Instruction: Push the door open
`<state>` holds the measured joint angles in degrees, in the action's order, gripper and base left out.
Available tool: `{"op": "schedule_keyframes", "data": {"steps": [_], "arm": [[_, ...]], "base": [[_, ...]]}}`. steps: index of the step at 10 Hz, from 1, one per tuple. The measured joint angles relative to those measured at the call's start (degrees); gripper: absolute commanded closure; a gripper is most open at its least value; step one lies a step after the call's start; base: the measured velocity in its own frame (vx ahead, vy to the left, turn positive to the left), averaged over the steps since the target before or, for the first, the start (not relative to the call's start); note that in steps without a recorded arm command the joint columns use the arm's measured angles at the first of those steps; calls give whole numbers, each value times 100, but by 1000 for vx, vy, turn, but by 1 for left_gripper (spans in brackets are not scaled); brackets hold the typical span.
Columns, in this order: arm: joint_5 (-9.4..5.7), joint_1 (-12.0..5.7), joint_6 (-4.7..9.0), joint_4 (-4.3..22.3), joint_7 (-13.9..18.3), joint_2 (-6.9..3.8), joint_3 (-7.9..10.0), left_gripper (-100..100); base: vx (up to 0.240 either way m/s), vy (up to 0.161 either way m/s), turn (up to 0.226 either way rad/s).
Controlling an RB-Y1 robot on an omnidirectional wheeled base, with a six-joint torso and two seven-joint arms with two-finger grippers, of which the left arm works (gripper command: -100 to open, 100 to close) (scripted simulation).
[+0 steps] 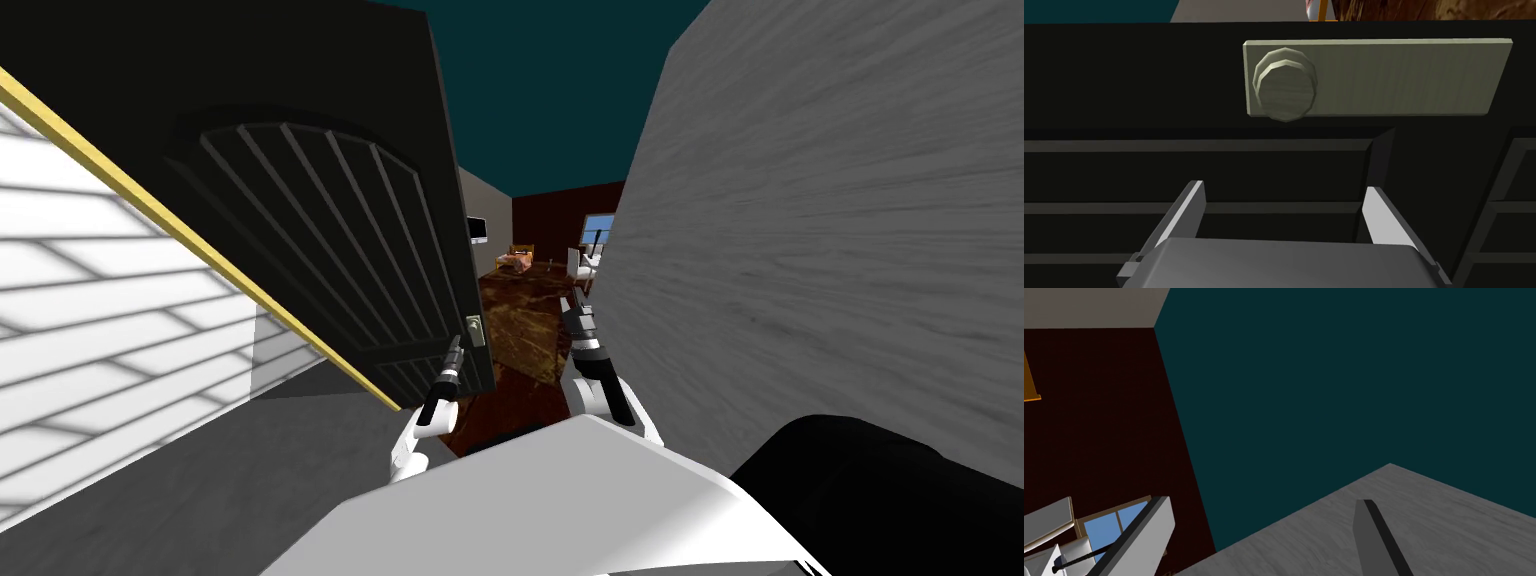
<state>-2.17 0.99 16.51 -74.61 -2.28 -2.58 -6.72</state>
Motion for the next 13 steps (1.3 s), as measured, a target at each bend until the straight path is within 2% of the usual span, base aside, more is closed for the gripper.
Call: {"op": "schedule_keyframes", "data": {"steps": [2,3,5,8,9,11,12,13], "arm": [[-1,31,-31,-48,-20,146,-39,-100],[-2,34,-38,-51,-21,155,-42,-100],[5,11,-14,-14,-41,53,-14,-100],[14,-39,39,55,-73,33,32,-100],[18,-56,54,76,-83,68,50,-100],[22,-95,98,135,-103,205,86,-100],[22,-97,102,135,-103,212,86,100],[22,-110,111,119,-103,209,87,100]], "base": [[-169,-70,37],[101,-36,-33],[198,-23,-12],[234,-7,-20],[239,-22,-24],[140,-42,-7],[-6,5,6],[-35,10,-5]]}}
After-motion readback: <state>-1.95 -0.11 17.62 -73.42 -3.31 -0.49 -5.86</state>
